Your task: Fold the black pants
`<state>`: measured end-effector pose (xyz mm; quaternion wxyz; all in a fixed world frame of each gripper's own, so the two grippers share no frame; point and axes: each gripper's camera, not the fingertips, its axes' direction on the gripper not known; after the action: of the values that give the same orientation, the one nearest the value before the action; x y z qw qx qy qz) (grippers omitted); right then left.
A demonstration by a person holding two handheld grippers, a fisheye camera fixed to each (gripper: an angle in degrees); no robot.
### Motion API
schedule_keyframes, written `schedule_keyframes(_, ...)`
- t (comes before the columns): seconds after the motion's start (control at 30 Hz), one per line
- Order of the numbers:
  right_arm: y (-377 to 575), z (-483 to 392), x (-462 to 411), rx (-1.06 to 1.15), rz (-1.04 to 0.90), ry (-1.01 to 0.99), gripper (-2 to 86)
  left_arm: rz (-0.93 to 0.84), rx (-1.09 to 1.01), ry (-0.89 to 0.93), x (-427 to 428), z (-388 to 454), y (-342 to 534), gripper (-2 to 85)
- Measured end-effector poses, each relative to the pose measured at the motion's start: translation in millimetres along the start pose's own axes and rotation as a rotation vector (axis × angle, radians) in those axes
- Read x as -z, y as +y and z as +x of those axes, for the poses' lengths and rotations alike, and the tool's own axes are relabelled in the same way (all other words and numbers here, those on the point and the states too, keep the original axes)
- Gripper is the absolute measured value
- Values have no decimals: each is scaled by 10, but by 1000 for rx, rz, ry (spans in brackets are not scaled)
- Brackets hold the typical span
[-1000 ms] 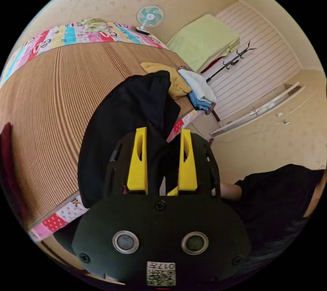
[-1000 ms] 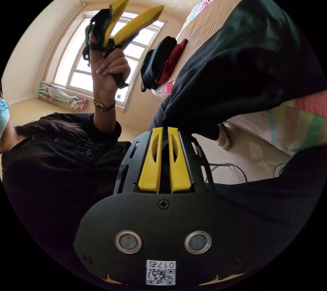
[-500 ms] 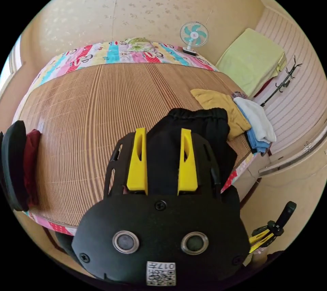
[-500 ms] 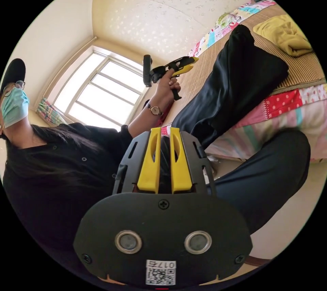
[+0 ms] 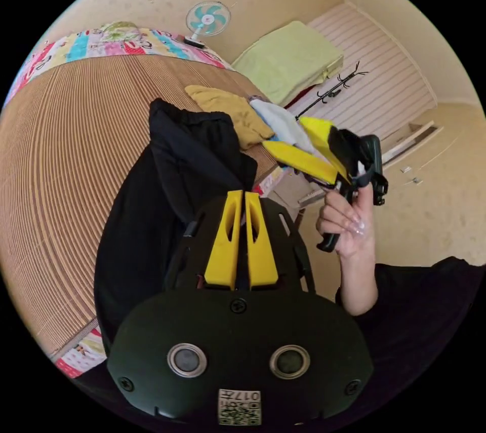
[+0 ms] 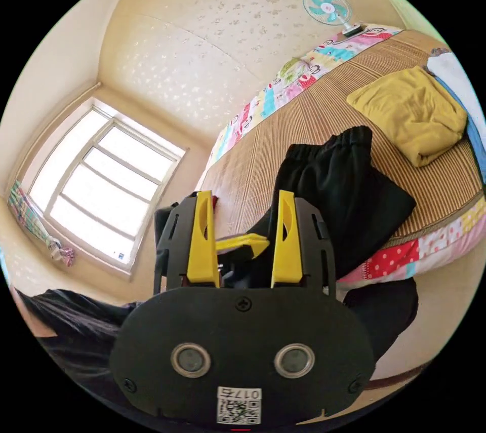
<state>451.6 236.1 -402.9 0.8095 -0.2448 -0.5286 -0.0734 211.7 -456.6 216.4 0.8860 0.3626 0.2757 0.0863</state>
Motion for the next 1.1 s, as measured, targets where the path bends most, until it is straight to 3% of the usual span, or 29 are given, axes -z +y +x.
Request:
schedule_keyframes(0.1,-440,33,-556,-28,-151,220,186,-48,19,95,-428,189,181,-9)
schedule_keyframes(0.13,-543,101,-963,-19,-319,351,184,-48,19,111,-485,218,215,-9)
schedule_keyframes(0.17,-538,190,-1357,2,-499,468,174,-56,33,81,-569,256,272,-8)
schedule_keyframes(0.23,-402,199,-1643,123,-570,671,116,-85,12,69,-630,274,315,-6)
schedule_keyframes(0.3,-336,163,-1558,157,-510,690,77,-76,-21,95,-492,219,320,-1)
schedule_keyframes(0.43,-231,243,-669,38,-188,500,52,54,1,75,21,26,206,11)
schedule_keyframes(0.5,-34,286,-291,20,-53,501,48,154,32,-38,316,-148,-30,74)
schedule_keyframes(0.57,269,452,38,-64,51,497,41,114,52,-136,303,-308,-352,115)
schedule_keyframes(0.7,639,711,231,-173,70,497,32,-136,40,-259,-317,-656,-1222,160)
schedule_keyframes(0.83,873,660,308,-182,56,525,27,-361,78,-290,-1001,-884,-1551,162)
schedule_keyframes(0.9,926,595,324,-171,50,536,27,-351,1,-288,-989,-583,-1494,60)
schedule_keyframes(1.03,991,329,384,-104,77,577,28,-361,-25,-154,-901,-273,-1091,39)
schedule_keyframes(1.1,980,122,462,-77,113,608,27,-170,76,-78,-270,-235,-755,28)
